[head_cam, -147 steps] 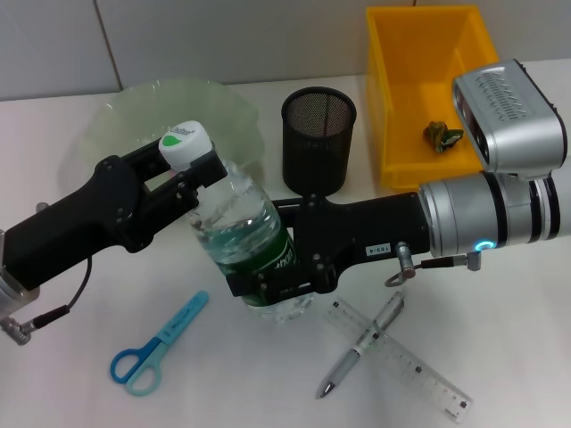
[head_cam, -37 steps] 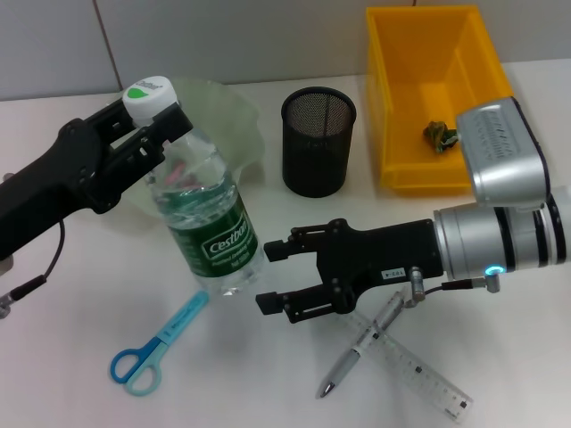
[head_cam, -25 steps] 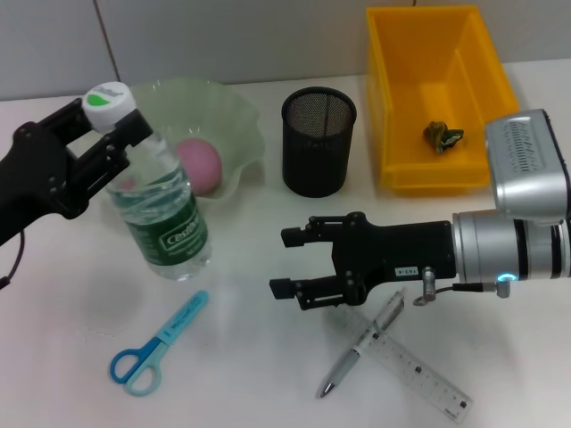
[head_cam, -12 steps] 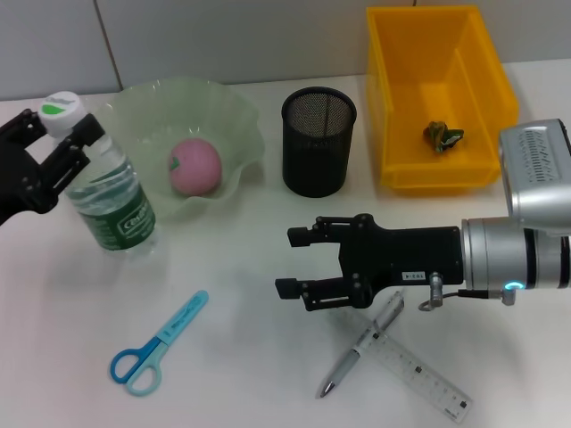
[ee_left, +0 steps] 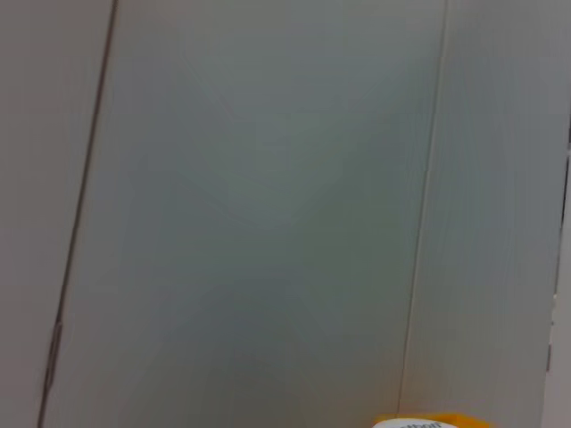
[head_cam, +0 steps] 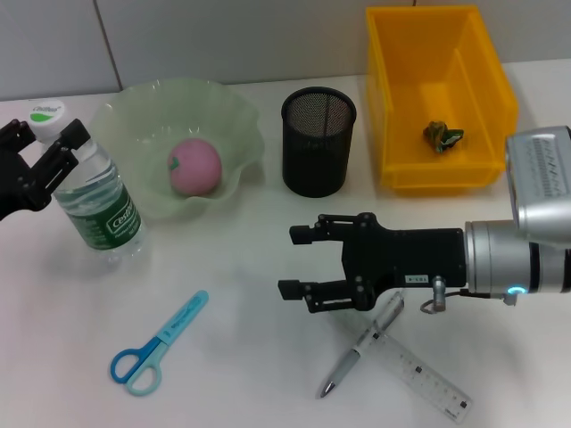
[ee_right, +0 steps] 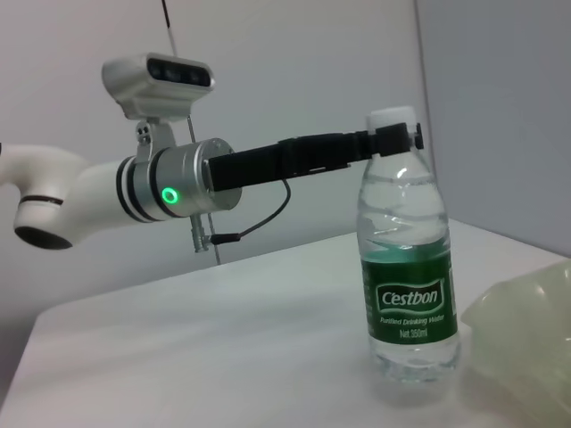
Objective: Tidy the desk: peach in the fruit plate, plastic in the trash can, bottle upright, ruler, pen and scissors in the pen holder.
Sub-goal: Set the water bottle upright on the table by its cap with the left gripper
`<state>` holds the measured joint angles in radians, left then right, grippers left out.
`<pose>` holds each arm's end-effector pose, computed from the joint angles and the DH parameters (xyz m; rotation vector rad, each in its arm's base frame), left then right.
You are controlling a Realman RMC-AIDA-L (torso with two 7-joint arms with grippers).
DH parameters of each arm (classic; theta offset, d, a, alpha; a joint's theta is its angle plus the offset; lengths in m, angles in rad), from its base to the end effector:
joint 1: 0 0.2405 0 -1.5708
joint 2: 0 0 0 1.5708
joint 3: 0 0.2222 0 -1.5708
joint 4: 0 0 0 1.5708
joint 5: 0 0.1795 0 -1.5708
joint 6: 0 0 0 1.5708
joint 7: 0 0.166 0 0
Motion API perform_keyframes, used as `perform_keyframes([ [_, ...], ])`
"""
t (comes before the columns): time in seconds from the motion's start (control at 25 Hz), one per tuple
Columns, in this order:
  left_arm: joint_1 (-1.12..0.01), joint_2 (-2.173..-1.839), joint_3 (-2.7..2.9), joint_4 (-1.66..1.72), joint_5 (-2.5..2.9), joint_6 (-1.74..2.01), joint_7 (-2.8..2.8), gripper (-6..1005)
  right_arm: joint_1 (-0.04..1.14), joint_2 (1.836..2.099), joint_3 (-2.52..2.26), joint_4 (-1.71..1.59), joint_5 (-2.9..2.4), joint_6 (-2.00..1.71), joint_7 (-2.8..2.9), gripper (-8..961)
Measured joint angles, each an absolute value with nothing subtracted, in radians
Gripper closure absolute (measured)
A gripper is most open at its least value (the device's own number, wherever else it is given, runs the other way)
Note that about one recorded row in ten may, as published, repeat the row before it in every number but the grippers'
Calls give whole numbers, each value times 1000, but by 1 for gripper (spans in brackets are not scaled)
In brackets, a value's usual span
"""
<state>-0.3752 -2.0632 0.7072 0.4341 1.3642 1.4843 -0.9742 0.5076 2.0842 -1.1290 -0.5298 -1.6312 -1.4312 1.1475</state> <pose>-0.2341 0.3029 0.0416 -2.1068 -0.5066 -1.0687 0.1843 0.2798 -0.0512 -2.8325 0.3698 0.7832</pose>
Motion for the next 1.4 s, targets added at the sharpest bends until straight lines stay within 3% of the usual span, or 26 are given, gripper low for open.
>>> perform_keyframes([
  [1.4,-380,-2064,716,405,1370,1405,-929,560,486,2085,-1129,-515,-1604,-1402,1073,183],
])
